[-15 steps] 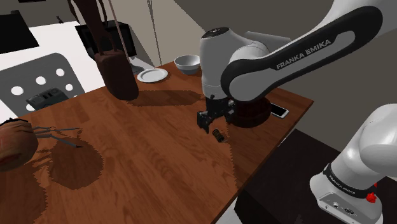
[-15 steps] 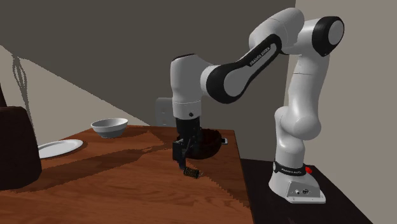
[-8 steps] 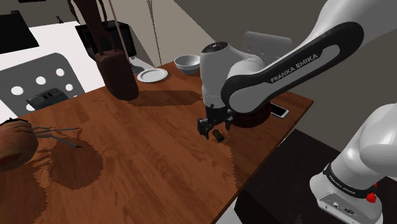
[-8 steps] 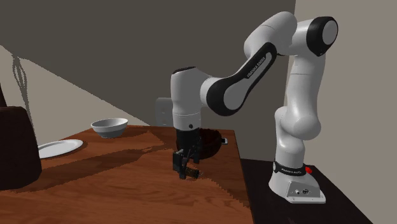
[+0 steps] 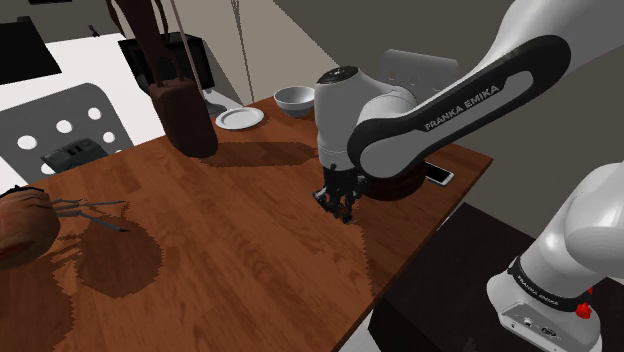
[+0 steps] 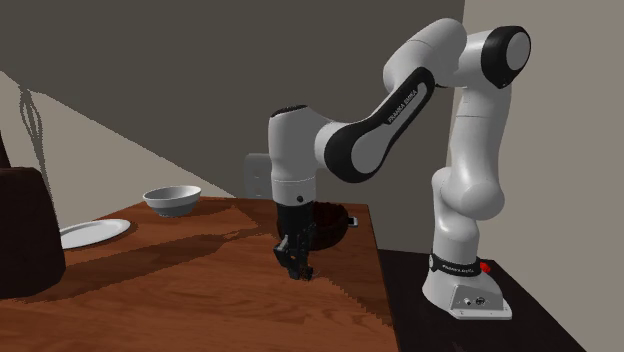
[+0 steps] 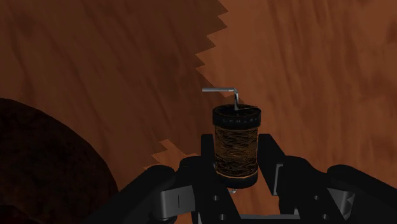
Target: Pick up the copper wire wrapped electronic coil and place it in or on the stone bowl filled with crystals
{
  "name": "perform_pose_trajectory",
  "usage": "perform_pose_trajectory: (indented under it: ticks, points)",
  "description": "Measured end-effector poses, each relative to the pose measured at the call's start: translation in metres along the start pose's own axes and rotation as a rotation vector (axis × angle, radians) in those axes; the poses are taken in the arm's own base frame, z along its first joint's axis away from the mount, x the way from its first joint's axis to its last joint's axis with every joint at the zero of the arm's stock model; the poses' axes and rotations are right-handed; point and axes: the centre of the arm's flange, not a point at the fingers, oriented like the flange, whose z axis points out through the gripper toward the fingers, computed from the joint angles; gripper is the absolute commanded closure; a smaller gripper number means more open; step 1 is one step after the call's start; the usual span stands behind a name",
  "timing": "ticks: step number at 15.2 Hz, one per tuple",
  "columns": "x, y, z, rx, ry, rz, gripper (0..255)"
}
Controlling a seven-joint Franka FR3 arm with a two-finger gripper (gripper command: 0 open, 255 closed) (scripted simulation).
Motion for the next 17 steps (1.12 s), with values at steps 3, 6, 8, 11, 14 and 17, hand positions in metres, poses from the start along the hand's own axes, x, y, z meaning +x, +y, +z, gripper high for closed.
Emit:
perform_pose_trajectory:
  ticks: [3,6,8,11,14,17]
  points:
    - [0.000,0.000,0.000,0.000,0.000,0.000,255]
    - [0.000,0.000,0.000,0.000,0.000,0.000,255]
    - [0.000,0.000,0.000,0.000,0.000,0.000,255]
    - [0.001,0.000,-0.011,0.000,0.000,0.000,255]
    - [0.000,0.002,-0.026,0.000,0.000,0.000,255]
    - [0.000,0.003,-0.043,0.000,0.001,0.000,255]
